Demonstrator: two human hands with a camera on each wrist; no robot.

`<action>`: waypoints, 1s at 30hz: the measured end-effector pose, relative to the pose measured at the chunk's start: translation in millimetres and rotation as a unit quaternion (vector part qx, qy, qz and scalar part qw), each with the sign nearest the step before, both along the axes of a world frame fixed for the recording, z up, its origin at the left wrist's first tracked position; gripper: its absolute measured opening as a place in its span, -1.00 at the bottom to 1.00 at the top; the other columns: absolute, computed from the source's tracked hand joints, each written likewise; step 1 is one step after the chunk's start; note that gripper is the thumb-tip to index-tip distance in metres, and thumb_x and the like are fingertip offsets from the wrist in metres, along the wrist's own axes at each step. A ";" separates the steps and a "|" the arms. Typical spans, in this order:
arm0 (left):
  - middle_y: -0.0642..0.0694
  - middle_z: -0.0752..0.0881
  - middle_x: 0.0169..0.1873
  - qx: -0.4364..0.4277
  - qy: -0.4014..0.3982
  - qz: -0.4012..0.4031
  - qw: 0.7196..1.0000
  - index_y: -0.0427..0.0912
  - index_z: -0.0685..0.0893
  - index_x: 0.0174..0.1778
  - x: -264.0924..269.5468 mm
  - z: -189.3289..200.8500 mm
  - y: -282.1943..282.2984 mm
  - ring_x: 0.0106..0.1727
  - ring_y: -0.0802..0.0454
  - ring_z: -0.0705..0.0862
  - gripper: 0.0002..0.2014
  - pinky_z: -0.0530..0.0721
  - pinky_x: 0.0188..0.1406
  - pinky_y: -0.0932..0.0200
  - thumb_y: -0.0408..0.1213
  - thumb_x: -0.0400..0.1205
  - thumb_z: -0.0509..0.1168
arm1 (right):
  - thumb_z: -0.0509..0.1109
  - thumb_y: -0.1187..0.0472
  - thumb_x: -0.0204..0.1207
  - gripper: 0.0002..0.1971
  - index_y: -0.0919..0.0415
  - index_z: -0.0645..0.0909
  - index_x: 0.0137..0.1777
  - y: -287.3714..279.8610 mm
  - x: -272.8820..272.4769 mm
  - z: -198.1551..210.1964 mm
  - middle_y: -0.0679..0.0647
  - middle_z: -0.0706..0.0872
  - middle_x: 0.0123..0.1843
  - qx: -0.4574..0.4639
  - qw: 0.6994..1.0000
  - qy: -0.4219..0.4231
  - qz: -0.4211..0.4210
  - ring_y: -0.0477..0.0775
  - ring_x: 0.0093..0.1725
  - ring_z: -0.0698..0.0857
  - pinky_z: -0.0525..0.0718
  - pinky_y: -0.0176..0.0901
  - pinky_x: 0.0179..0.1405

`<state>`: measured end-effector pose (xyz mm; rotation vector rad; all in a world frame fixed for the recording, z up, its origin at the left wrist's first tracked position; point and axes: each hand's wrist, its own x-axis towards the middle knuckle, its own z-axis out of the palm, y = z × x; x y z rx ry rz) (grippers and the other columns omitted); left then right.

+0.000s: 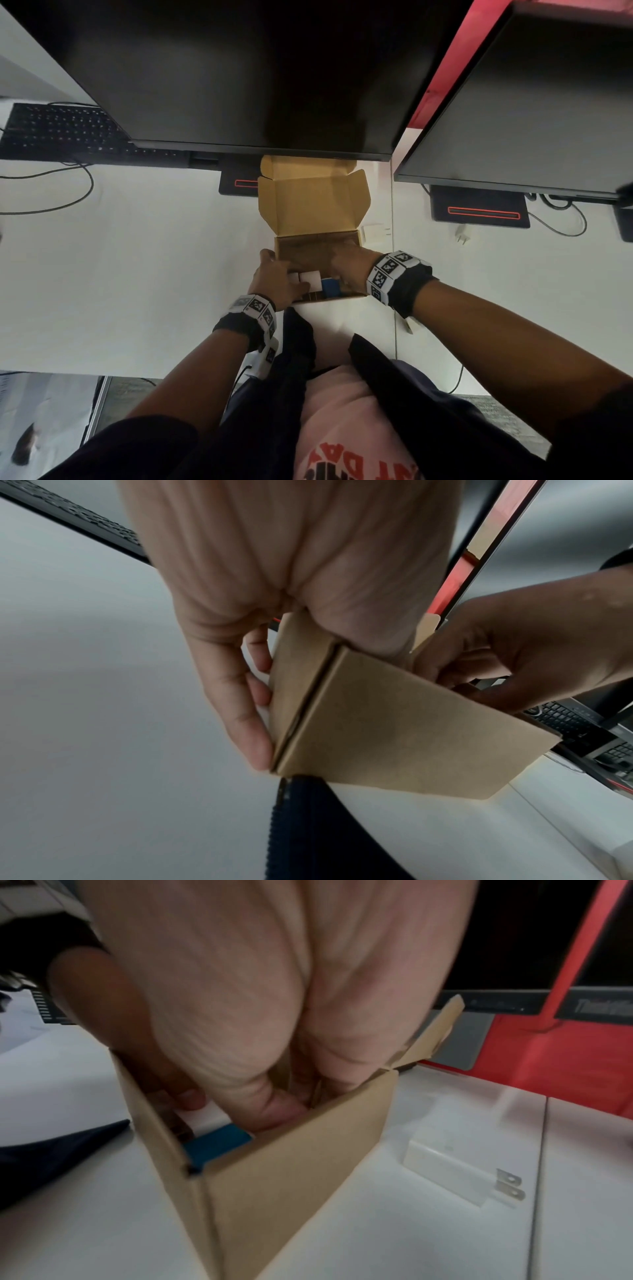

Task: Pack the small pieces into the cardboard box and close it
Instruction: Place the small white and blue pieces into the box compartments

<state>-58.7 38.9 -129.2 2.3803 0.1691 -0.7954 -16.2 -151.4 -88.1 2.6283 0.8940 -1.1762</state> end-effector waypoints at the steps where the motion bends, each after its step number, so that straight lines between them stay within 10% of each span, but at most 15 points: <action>1: -0.14 0.30 0.34 0.000 0.001 0.000 1.000 -0.01 0.74 0.26 -0.1 -0.1 -0.2 0.07 -0.13 0.52 -0.56 0.51 0.13 0.13 0.04 0.50 0.52 | 0.37 0.38 0.63 -0.76 0.34 0.70 0.25 3.3 -1.8 2.2 0.26 0.75 0.22 -0.009 1.000 0.009 -0.002 0.25 0.17 0.74 0.70 0.01 0.24; 7: -0.13 0.30 0.31 0.002 -0.003 -0.006 1.000 0.01 0.73 0.26 0.1 0.4 0.0 0.03 -0.12 0.50 -0.58 0.51 0.11 0.13 0.04 0.51 0.51 | 0.47 0.34 0.51 -0.84 0.17 0.76 0.06 -1.8 -3.0 -6.0 0.11 0.79 -0.04 0.021 0.997 -0.073 0.008 0.16 0.01 0.76 0.77 0.03 0.11; 13: -0.13 0.32 0.26 0.003 -0.009 -0.009 1.000 0.04 0.73 0.26 -0.8 0.6 1.5 0.10 -0.26 0.60 -0.56 0.60 0.23 0.00 0.05 0.48 0.53 | 0.42 0.39 0.47 -0.77 0.11 0.70 0.06 -3.6 -9.2 1.9 0.11 0.70 0.04 -0.083 0.989 -0.124 0.019 0.18 0.30 0.50 0.27 0.27 0.37; 21: -0.11 0.30 0.22 0.001 -0.013 -0.008 1.000 0.06 0.74 0.24 -0.9 -1.2 2.4 0.03 -0.19 0.54 -0.57 0.60 0.24 -0.01 0.05 0.46 0.53 | 0.45 0.32 0.49 -0.73 0.09 0.72 0.16 -12.2 -13.3 1.9 0.09 0.64 0.20 -0.068 0.989 -0.128 0.004 0.15 0.38 0.47 0.19 0.35 0.49; 26: -0.12 0.30 0.25 -0.006 -0.011 -0.009 1.000 0.06 0.71 0.26 -0.8 -2.9 2.9 0.02 -0.15 0.51 -0.55 0.53 0.12 0.09 0.07 0.47 0.50 | 0.46 0.19 0.53 -0.88 -0.06 0.74 -0.01 -29.0 -13.4 -5.5 -0.04 0.69 0.07 0.074 0.974 -0.211 -0.029 0.14 0.29 0.46 0.30 0.18 0.22; 30: -0.12 0.31 0.26 -0.010 -0.008 -0.005 1.000 0.09 0.69 0.27 -0.8 -5.3 4.3 0.06 -0.19 0.58 -0.52 0.55 0.12 0.11 0.08 0.43 0.50 | 0.45 0.13 0.58 -0.79 0.05 0.72 0.20 -66.6 -12.2 6.8 0.04 0.73 0.15 0.228 0.922 -0.217 -0.223 0.13 0.17 0.60 0.59 0.12 0.19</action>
